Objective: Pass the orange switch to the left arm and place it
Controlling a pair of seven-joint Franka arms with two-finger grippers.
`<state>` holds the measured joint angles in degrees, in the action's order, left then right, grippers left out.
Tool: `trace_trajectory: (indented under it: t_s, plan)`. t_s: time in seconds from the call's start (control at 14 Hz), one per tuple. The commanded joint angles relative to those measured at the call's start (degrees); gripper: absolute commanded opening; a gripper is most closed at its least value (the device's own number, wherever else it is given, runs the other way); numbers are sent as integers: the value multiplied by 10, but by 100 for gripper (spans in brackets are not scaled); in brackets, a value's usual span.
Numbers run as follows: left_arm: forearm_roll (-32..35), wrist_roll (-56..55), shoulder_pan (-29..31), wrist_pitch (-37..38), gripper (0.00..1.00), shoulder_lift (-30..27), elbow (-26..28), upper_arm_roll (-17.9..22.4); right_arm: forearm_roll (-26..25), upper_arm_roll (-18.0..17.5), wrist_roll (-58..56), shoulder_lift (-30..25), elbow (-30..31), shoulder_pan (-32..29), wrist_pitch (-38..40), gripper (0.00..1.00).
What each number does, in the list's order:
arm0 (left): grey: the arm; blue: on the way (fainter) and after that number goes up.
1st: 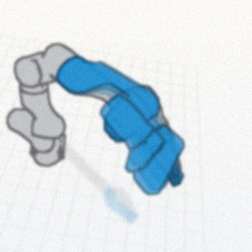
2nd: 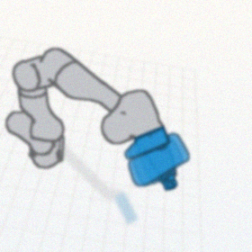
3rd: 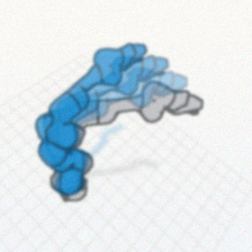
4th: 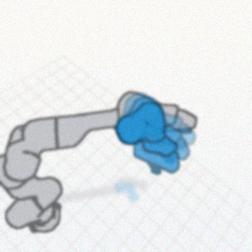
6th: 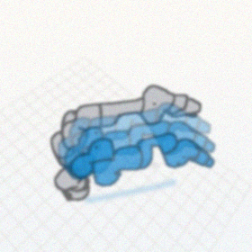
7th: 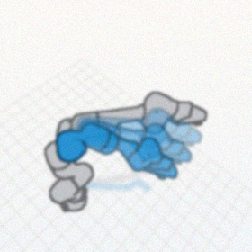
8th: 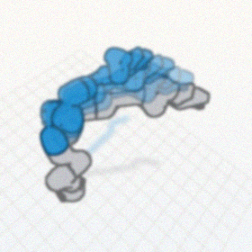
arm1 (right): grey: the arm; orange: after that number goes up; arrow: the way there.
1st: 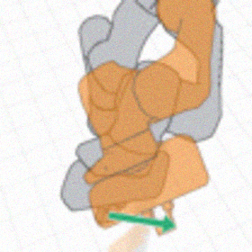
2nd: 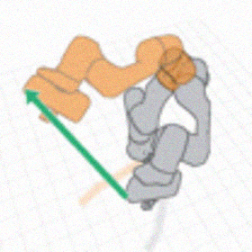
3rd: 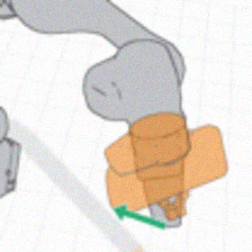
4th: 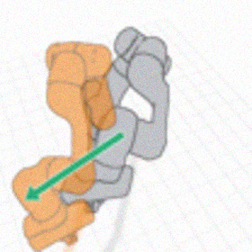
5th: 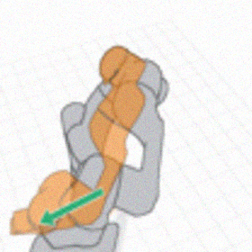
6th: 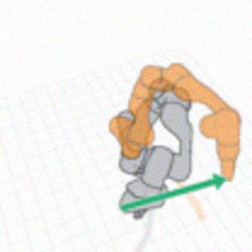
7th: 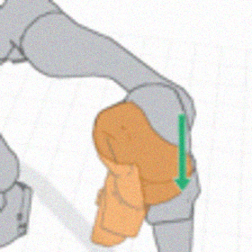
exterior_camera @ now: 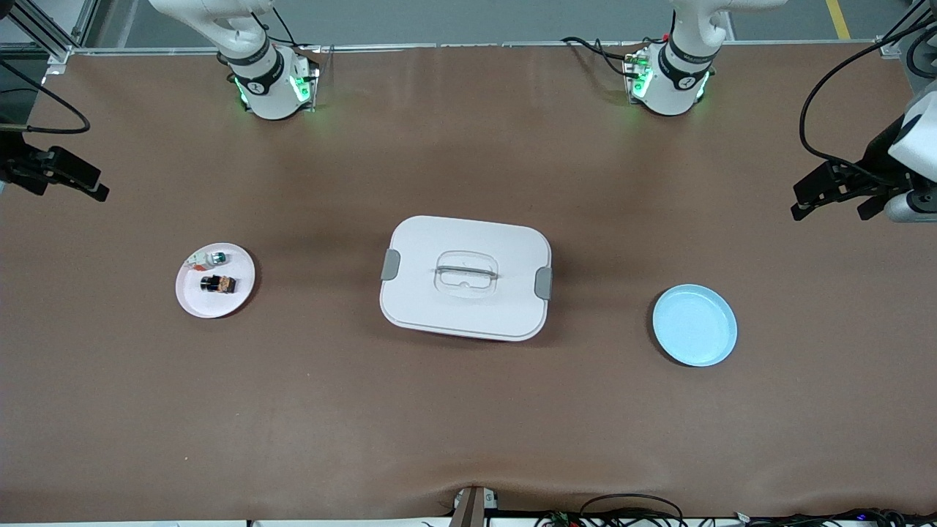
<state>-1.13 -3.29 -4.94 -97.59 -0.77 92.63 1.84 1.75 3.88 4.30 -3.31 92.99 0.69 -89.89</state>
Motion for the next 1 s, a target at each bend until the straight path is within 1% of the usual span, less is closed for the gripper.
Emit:
trace_trajectory:
  t_s: [0.0, 0.43, 0.93]
  plan:
    - [10, 5, -2, 15, 100, 3, -15, 1, 11, 0, 3, -22, 23, 3, -11, 100]
    - [10, 5, -2, 15, 100, 3, -15, 1, 10, 0, 3, -19, 18, 2, -7, 100]
    - [10, 5, -2, 15, 100, 4, -15, 1, 12, 5, 3, 12, -14, -11, -4, 100]
